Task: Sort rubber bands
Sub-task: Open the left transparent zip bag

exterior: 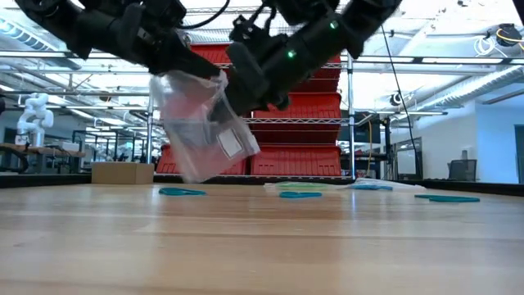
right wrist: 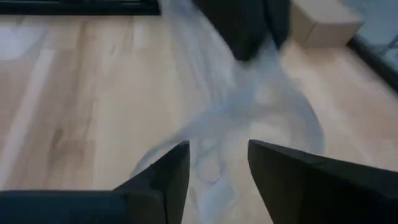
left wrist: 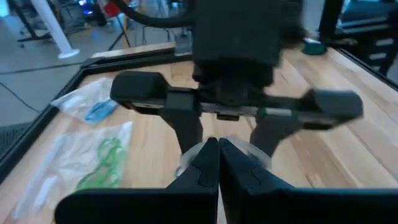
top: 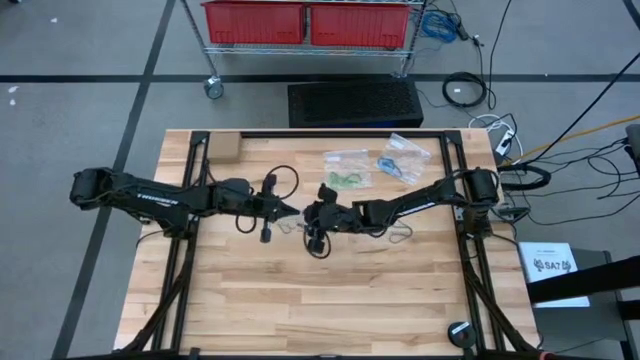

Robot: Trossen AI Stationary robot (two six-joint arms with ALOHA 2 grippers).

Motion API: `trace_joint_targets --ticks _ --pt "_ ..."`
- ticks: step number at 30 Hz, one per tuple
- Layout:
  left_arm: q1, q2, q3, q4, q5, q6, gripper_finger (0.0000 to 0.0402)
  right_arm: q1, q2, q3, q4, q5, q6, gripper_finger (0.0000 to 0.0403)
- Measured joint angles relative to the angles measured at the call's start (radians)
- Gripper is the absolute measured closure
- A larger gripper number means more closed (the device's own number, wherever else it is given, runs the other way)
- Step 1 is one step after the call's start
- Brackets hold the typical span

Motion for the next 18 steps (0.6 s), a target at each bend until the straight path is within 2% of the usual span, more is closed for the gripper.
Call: trace_joint_targets --ticks 4,10,15,18 --pt "-0.027 0.000 0.032 -0.019 -0.048 -0.005 0.0398 0.015 -0.003 0.069 -0.069 0.071 -0.064 0.0276" --pt "-0.054 0.000 0.039 -0.029 -0.105 0.003 0.0398 0.029 -0.016 0.100 -0.123 0.070 -0.103 0.0390" --pt "-0.058 0.000 0.039 -0.032 -0.129 0.003 0.0398 0.030 -0.042 0.096 -0.238 0.002 -0.044 0.0400" --pt "-0.058 0.000 0.040 -0.031 -0.130 0.003 0.0398 0.034 -0.043 0.074 -0.177 -0.050 -0.034 0.0402"
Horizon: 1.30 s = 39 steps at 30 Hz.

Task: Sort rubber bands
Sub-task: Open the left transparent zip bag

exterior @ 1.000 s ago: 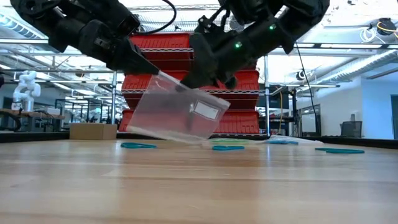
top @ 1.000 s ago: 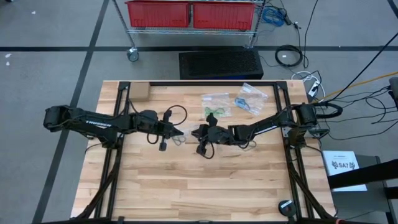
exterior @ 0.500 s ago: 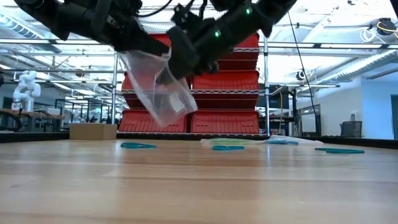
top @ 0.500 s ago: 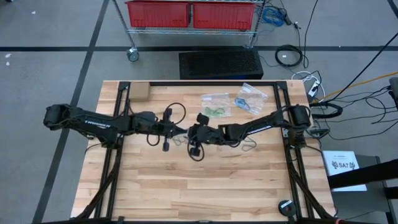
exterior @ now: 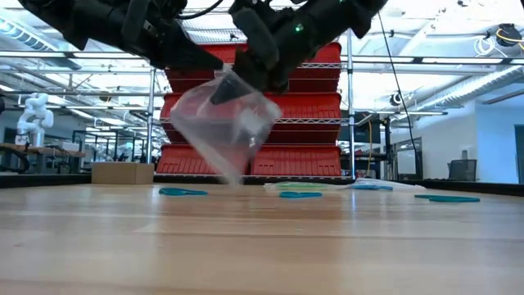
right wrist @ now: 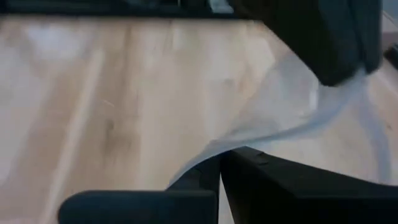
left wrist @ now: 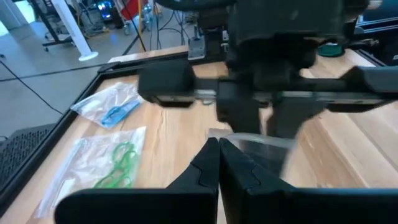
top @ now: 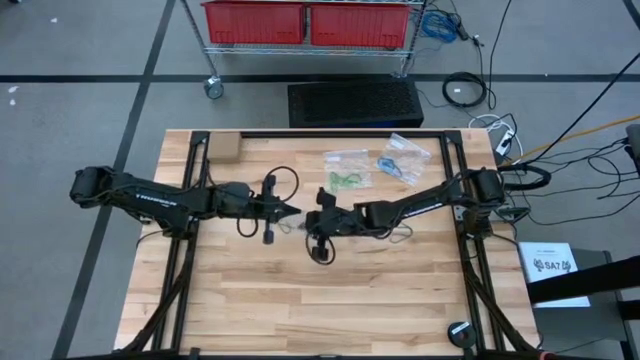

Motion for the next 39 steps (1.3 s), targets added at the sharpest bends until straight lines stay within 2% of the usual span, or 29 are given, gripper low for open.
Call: trace_joint_targets --ticks 5,9,11,14,22,25,29,39 --pt "-0.010 0.000 0.005 0.003 -0.005 -0.001 0.0398 -0.013 0.005 -0.107 0.268 -0.009 0.033 0.0403" --pt "-0.016 0.000 0.005 0.012 -0.011 -0.001 0.0398 -0.026 0.006 -0.165 0.396 0.093 0.112 0.0403" --pt "-0.016 0.000 0.005 0.021 -0.014 -0.001 0.0398 -0.034 0.006 -0.173 0.395 0.099 0.142 0.0398" --pt "-0.016 0.001 0.005 0.036 -0.016 -0.001 0.0398 -0.037 0.006 -0.173 0.410 0.074 0.148 0.0368" --pt "-0.018 0.002 0.005 0.032 -0.016 -0.007 0.0399 -0.033 0.006 -0.172 0.407 0.029 0.188 0.0214" --pt "-0.018 0.002 0.005 0.020 -0.015 -0.006 0.0399 -0.030 -0.002 -0.172 0.392 0.017 0.203 0.0174" --pt "-0.017 0.002 0.005 -0.006 -0.015 0.001 0.0399 -0.019 -0.035 -0.172 0.326 0.017 0.175 0.0155" --pt "-0.017 0.002 0.005 -0.027 -0.015 0.021 0.0399 0.002 -0.166 -0.173 0.126 0.017 0.142 0.0158"
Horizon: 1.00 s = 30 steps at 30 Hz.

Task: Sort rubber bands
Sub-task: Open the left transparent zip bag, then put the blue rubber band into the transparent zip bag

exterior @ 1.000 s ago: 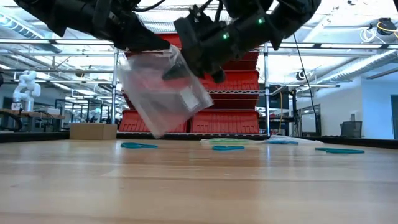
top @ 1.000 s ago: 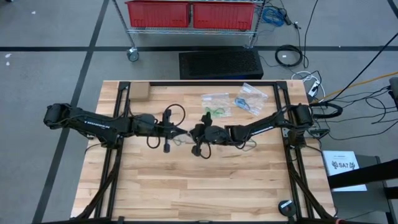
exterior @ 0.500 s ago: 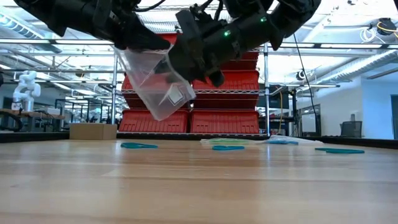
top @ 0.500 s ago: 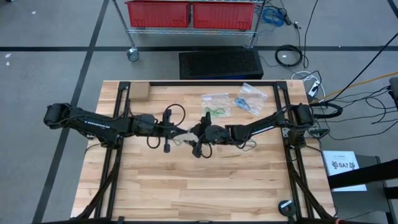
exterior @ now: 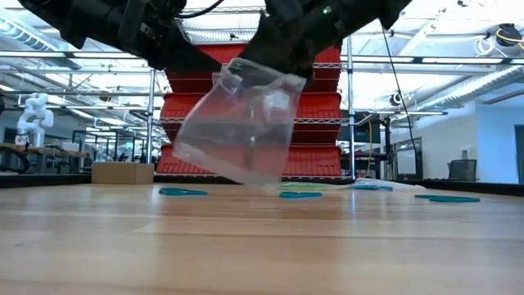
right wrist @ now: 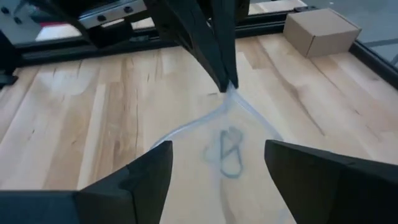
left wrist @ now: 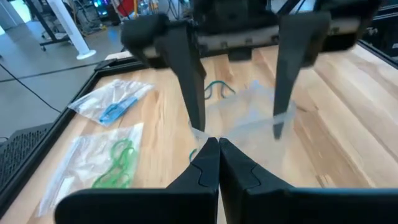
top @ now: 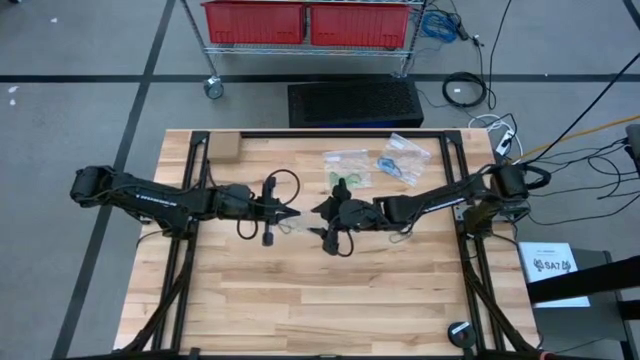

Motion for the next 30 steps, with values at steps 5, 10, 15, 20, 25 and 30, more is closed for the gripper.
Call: trace_joint_targets --ticks 5,10,15,20,25,30 --pt "0.000 0.000 0.000 -0.033 -0.025 0.010 0.0399 0.000 -0.066 0.000 -0.082 0.003 -0.036 0.0158" --pt "0.002 0.000 0.000 -0.066 -0.069 0.027 0.0398 -0.003 -0.148 0.000 -0.142 0.004 -0.079 0.0158" --pt "0.006 -0.012 0.000 -0.107 -0.070 0.035 0.0398 -0.003 -0.217 0.001 -0.319 -0.001 -0.175 0.0158" --pt "0.006 -0.099 0.000 -0.198 -0.070 0.033 0.0398 -0.018 -0.187 0.000 -0.553 -0.060 -0.242 0.0158" --pt "-0.004 -0.213 -0.003 -0.268 -0.069 0.024 0.0398 -0.058 -0.096 0.000 -0.552 -0.126 -0.298 0.0158" --pt "-0.027 -0.271 -0.028 -0.290 -0.064 0.025 0.0398 -0.089 0.028 0.000 -0.499 -0.162 -0.437 0.0158"
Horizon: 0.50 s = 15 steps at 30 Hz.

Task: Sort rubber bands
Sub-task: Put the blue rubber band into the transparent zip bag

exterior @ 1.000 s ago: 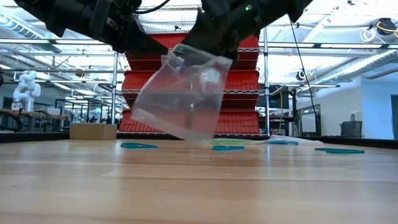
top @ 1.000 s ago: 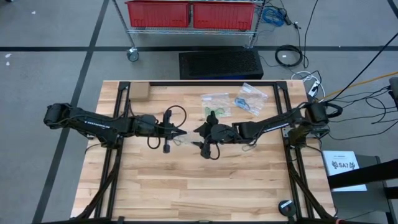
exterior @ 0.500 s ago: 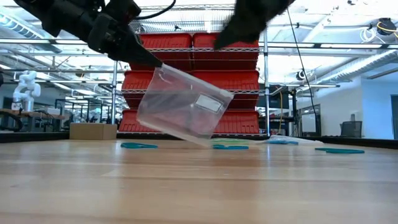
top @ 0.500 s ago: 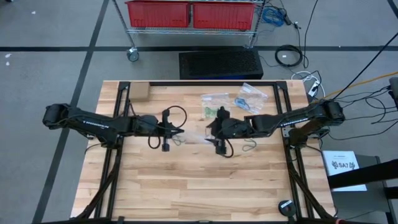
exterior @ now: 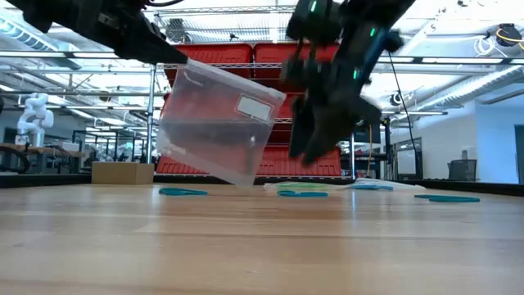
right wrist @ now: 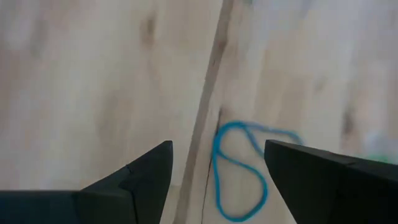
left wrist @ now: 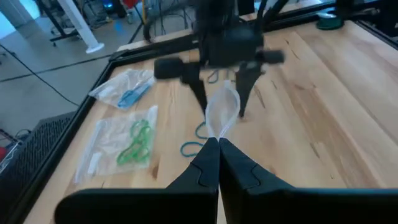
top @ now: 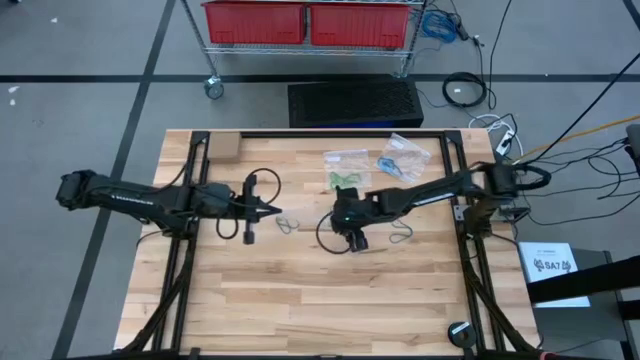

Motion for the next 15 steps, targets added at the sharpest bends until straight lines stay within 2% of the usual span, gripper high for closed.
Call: trace_joint_targets --ticks 6,15 --pt "-0.005 -0.018 -0.003 -0.033 0.000 0.000 0.0398 -0.033 0.132 0.000 0.026 -0.022 -0.123 0.0158" --pt "-0.005 -0.018 -0.004 -0.036 0.000 0.000 0.0398 -0.095 0.170 0.003 0.095 -0.049 -0.184 0.0158"
